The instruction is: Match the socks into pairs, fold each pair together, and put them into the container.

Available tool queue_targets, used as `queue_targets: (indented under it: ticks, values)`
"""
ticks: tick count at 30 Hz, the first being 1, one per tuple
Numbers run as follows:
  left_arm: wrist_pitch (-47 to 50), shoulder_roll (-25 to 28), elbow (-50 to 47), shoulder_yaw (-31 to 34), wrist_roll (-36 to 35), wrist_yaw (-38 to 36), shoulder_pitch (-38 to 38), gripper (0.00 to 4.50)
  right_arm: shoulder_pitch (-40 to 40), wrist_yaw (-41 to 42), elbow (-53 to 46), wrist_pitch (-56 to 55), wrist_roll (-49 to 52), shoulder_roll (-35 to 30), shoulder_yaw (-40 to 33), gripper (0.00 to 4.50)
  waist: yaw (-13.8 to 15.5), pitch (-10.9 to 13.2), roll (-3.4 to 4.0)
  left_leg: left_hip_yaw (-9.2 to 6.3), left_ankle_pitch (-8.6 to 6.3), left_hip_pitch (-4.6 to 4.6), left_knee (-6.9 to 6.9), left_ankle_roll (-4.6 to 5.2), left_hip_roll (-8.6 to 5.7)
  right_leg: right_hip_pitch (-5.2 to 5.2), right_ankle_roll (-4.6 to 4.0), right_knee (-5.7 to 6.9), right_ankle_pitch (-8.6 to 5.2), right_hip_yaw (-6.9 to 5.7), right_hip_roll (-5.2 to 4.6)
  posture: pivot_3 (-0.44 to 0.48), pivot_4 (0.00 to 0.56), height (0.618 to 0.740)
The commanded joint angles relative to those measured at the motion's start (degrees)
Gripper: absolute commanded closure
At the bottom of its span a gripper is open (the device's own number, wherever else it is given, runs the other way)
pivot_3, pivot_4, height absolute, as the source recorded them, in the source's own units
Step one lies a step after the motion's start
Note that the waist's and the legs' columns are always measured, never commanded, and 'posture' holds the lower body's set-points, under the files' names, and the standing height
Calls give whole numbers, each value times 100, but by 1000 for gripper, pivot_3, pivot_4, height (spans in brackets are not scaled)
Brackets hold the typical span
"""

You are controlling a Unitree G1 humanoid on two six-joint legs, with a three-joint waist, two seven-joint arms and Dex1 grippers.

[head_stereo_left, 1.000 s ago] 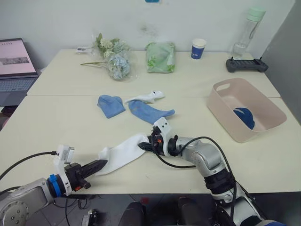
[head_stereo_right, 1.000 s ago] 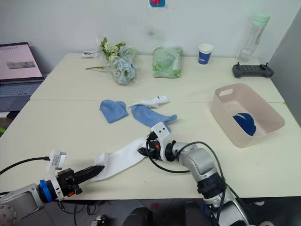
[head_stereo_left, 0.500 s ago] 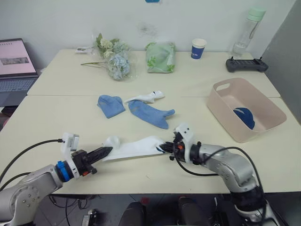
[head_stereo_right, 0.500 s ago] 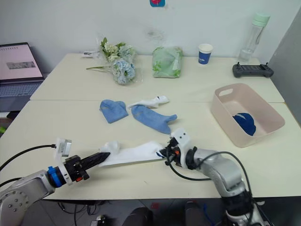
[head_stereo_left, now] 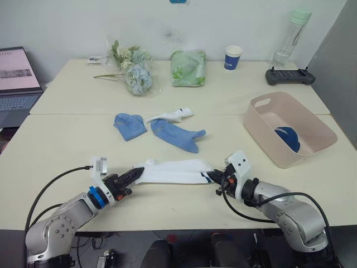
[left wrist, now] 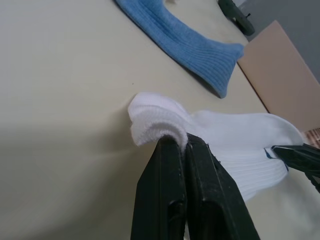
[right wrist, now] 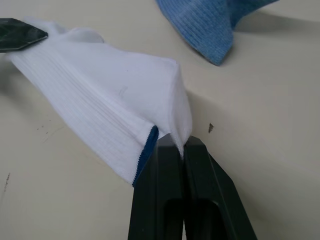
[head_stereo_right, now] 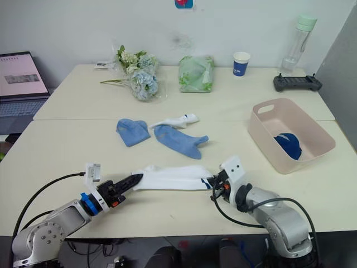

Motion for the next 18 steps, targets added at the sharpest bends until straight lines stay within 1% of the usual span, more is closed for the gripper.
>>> queue_targets:
  ticks: [1,3,6,9,10,13,15,16,17,18]
  values:
    - [-187,-32,-112,-40,117,61,107,4500,85,-59,26,-235,-144,-56,90,4484,7,0,0,0,0,-1,0,0,0,0,0,0,0,0,0,0,150,740]
    - [-204,-48,-179,-85,139,69,173,4500,135,-82,58,-177,-97,-35,42,4484,11,0,-1,1,0,-2,0,0,-2,1,0,-2,0,3,-2,0,150,740]
    - [-247,-37,-266,-145,150,75,263,4500,156,-18,2,-74,60,-73,-79,3862,12,-1,-1,0,0,-2,0,0,-1,1,0,-3,0,2,-3,0,150,740]
    - [-273,0,-350,-146,165,52,327,4500,139,91,-95,-48,112,-228,-171,2888,13,0,-1,0,0,-1,0,0,-1,2,0,-3,0,2,-2,0,150,740]
    - [-273,22,-384,-109,150,52,341,4500,124,152,-128,-69,105,-337,-207,2439,14,0,-1,0,0,-2,0,0,-2,2,0,-3,0,1,-2,0,150,740]
    - [-308,101,-457,22,103,64,363,4500,73,259,-175,-84,136,-555,-328,1397,14,0,-1,0,0,-2,0,0,-2,3,0,-4,0,0,-2,0,150,740]
    - [-276,298,-546,361,-84,36,366,4500,-161,391,-345,-91,243,-674,-385,679,1,2,-1,-1,0,-1,0,0,-1,4,0,-3,0,-1,-2,0,150,740]
    - [-243,477,-567,605,-212,-13,358,4500,-303,506,-397,-190,231,-768,-327,265,-6,2,-1,0,0,-1,0,0,0,2,0,-3,0,1,0,0,150,740]
    - [-222,601,-581,763,-306,-40,356,4500,-392,587,-424,-263,221,-839,-283,15,-13,2,-2,1,0,-1,0,1,1,1,0,-2,0,2,0,0,150,740]
    - [-184,864,-581,1012,-434,-147,323,4500,-518,707,-428,-390,195,-913,-201,15,-10,2,-2,0,0,0,0,1,5,0,0,0,0,0,4,0,150,740]
